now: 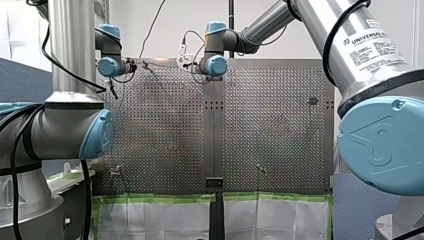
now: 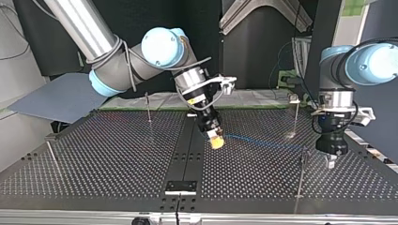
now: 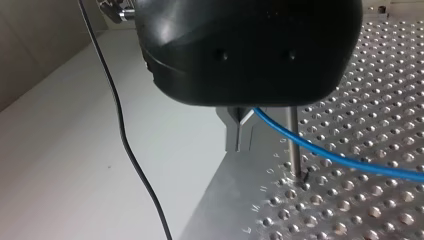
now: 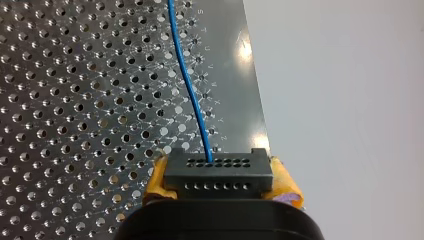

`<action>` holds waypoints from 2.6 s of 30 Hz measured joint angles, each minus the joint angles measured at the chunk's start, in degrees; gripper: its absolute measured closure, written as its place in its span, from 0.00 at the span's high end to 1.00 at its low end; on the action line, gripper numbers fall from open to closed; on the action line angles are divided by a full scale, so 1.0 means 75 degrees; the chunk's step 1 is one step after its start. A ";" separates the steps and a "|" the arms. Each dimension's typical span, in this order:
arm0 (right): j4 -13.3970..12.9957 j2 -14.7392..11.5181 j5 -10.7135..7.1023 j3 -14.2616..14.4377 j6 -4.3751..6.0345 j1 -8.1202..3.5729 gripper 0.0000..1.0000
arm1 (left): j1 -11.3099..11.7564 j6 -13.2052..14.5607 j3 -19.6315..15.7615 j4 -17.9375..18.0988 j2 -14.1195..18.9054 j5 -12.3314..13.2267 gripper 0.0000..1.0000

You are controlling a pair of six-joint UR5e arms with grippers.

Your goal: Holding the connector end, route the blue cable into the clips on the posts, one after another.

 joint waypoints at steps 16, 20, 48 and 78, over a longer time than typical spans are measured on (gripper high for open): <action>-0.0021 0.0133 -0.0048 -0.0127 0.0003 -0.0015 0.00 | -0.0051 -0.0131 0.0103 0.0134 -0.0244 0.0147 0.01; -0.0023 0.0267 -0.0081 -0.0304 0.0001 -0.0006 0.00 | -0.0070 -0.0164 0.0225 0.0136 -0.0341 0.0165 0.01; 0.0015 0.0723 -0.0139 -0.0923 0.0088 -0.0158 0.00 | 0.0024 -0.0596 0.0328 0.0519 -0.0558 0.0188 0.01; 0.0132 0.0782 -0.0375 -0.1050 0.0240 -0.0268 0.00 | -0.0058 -0.0045 0.0329 0.0499 -0.0687 -0.0253 0.78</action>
